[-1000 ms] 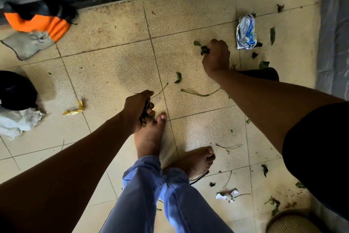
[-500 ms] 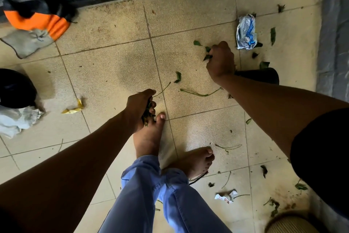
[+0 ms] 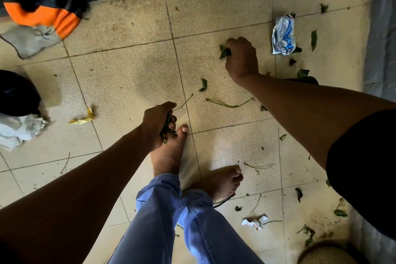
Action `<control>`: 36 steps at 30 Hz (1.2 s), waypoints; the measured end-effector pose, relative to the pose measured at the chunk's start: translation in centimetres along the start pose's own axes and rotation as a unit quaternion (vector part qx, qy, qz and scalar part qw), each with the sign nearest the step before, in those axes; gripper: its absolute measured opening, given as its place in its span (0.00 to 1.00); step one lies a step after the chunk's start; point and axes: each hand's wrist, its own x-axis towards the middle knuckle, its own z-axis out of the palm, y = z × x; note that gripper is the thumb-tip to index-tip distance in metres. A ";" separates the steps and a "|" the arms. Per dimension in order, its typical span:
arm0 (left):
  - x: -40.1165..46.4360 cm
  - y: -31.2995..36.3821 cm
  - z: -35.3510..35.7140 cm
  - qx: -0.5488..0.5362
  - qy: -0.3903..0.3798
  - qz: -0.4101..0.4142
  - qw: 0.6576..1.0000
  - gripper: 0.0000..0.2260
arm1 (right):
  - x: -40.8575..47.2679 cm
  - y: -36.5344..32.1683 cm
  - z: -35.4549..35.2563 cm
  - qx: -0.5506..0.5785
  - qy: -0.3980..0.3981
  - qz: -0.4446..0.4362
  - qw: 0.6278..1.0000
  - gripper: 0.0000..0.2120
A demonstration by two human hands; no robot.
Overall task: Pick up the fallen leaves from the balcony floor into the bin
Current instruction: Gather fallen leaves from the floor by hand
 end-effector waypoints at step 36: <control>-10.5 2.1 2.8 -0.168 -0.093 0.007 0.981 0.10 | -16.1 -14.6 -13.7 0.418 -0.018 0.092 0.904 0.06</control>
